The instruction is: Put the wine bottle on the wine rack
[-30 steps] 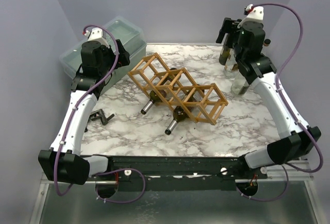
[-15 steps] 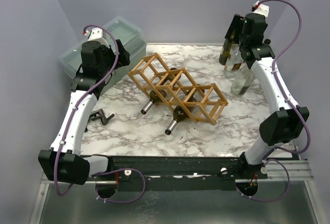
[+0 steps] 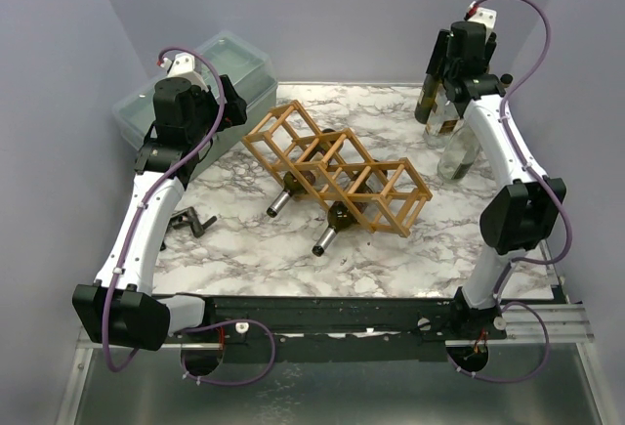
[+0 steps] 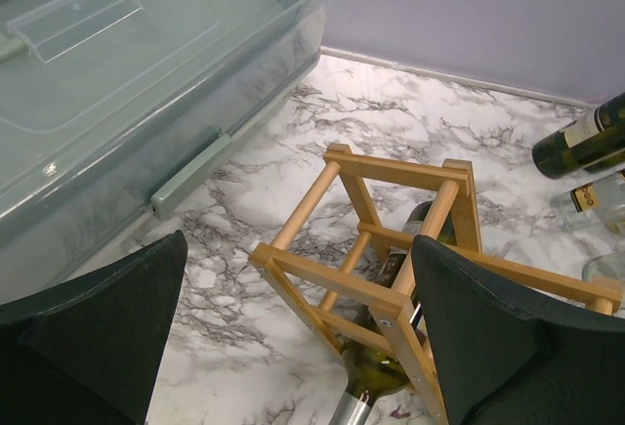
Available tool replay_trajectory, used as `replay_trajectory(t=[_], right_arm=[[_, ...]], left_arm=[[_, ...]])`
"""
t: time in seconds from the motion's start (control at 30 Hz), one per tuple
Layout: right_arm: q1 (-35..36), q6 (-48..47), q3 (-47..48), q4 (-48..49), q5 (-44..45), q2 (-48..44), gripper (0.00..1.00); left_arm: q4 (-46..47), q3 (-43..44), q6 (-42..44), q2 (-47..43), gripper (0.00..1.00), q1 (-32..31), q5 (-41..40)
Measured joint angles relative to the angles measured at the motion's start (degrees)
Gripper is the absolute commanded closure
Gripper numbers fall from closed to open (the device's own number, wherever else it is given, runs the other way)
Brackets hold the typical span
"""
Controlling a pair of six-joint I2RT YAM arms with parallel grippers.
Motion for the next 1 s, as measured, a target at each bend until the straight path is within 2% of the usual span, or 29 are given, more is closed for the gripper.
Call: replay_trajectory(t=[0.33,0.63,1.0], right_arm=[[-1.01,0.28,2.73,-1.70,2.01,3.80,0.28],[-1.01,1.70,3.04,-1.66,4.00,5.57,0.41],[-1.03,1.88,3.02,0.26,6.01,7.65,0.42]], left_arm=[[0.00,0.00,-0.17,0.22,0.02,0.00,0.11],[0.00,0.00,-0.17,0.22,0.02,0.00,0.13],[0.00,0.00,-0.17,0.22,0.01,0.00,0.20]])
